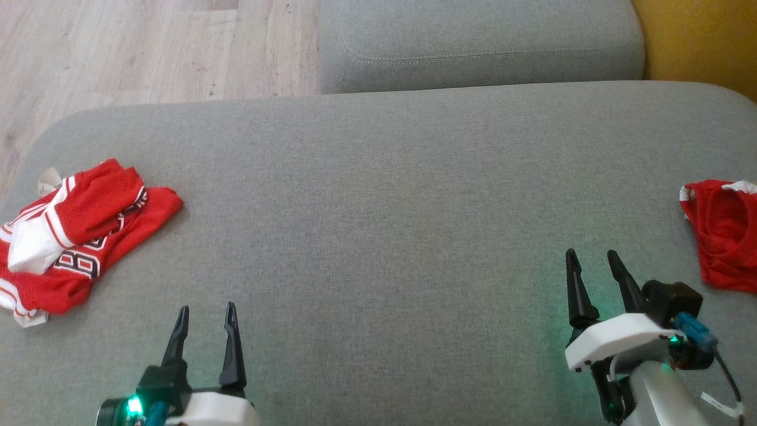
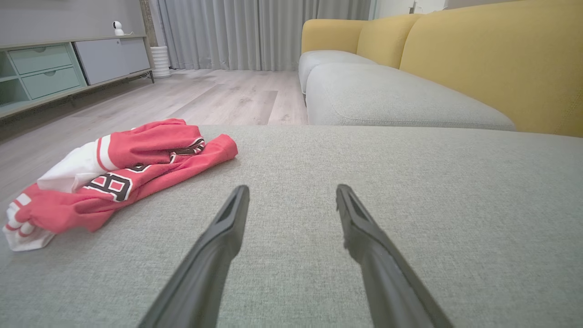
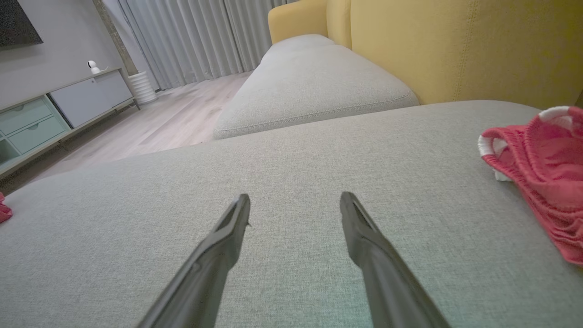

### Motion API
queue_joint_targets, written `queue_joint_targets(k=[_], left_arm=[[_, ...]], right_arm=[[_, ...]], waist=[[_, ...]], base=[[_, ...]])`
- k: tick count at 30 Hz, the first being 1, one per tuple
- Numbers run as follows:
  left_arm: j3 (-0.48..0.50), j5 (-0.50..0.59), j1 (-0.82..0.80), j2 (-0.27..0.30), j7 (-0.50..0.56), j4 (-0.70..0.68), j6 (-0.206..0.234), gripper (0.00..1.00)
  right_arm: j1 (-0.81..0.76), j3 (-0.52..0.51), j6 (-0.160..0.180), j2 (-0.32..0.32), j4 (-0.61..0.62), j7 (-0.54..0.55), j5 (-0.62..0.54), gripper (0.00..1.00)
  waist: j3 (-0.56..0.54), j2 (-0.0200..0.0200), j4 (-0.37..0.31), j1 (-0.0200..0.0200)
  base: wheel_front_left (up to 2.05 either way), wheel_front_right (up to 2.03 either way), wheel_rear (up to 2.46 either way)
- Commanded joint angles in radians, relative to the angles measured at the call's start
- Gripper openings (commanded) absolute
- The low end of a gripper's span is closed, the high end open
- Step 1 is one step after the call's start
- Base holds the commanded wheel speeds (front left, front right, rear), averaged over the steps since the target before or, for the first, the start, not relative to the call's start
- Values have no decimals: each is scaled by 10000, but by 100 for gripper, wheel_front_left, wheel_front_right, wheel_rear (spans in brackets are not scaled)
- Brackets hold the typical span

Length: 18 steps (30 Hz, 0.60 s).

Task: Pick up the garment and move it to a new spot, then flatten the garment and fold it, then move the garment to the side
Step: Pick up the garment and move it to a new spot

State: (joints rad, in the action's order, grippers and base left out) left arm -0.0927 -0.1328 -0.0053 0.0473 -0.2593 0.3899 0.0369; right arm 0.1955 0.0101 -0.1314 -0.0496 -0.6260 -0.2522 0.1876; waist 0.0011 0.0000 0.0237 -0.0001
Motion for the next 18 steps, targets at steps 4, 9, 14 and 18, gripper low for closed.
queue_joint_targets(k=[4, 9, 14, 18], left_arm=[[350, -101, -175, 30, -25, -277, 34, 100], [213, -135, -228, 30, -25, -223, 38, 100], [289, -260, -136, 30, -25, -93, 118, 100], [580, -207, 13, 30, -25, 22, 78, 100]], right_arm=[[218, 316, 7, -7, 404, -95, 111, 100], [129, 481, 7, -7, 367, -95, 106, 100], [30, 803, 7, -7, 344, -95, 283, 100], [25, 1079, 7, -7, 374, -95, 471, 100]], waist=[[-8, 0, 159, 1], [61, 0, 795, 1], [85, 0, 1949, 1], [117, 0, 3080, 1]], base=[[0, 0, 0], [0, 0, 0], [0, 0, 0], [0, 0, 0]])
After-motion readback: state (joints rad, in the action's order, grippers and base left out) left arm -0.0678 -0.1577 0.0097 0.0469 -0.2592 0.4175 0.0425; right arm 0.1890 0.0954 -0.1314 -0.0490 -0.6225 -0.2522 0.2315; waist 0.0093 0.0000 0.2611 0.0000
